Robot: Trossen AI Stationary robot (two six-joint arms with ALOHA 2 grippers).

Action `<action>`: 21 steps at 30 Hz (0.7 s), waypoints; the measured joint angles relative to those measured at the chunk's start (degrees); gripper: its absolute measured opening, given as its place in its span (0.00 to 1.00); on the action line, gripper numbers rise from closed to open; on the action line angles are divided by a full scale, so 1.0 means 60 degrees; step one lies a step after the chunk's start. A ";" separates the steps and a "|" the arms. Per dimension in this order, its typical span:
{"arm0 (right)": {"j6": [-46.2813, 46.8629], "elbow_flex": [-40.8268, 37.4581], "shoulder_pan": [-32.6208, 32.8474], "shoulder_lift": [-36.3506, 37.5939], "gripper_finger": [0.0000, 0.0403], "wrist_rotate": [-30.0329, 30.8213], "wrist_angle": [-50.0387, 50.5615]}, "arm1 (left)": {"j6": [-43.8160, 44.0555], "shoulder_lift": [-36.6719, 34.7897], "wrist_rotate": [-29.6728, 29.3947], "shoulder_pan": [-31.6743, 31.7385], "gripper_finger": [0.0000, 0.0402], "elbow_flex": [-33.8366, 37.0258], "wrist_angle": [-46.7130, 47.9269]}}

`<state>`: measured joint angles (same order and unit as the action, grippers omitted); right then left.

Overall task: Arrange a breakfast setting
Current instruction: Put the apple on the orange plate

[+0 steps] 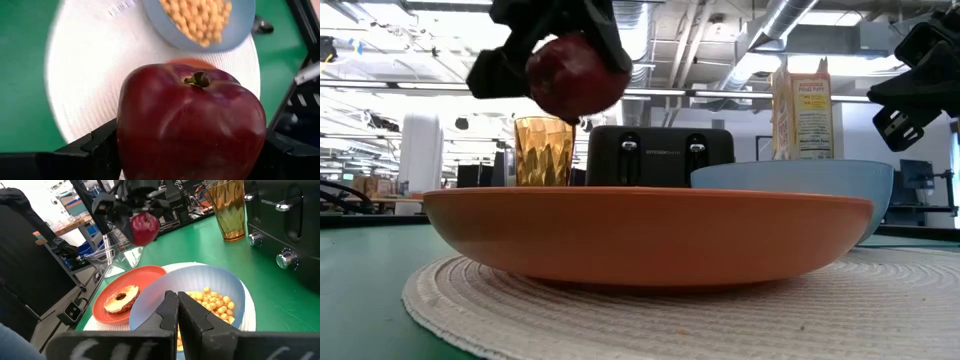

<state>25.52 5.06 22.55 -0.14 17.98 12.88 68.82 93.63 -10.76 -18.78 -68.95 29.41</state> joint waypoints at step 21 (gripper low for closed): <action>0.0000 -0.0003 0.0000 -0.0003 0.08 0.0000 0.0000 | -0.0874 0.1768 0.1336 0.0032 0.72 0.0004 -0.1150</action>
<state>25.52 5.04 22.55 -0.16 17.98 12.88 63.57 104.24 -2.74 -18.59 -68.92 22.51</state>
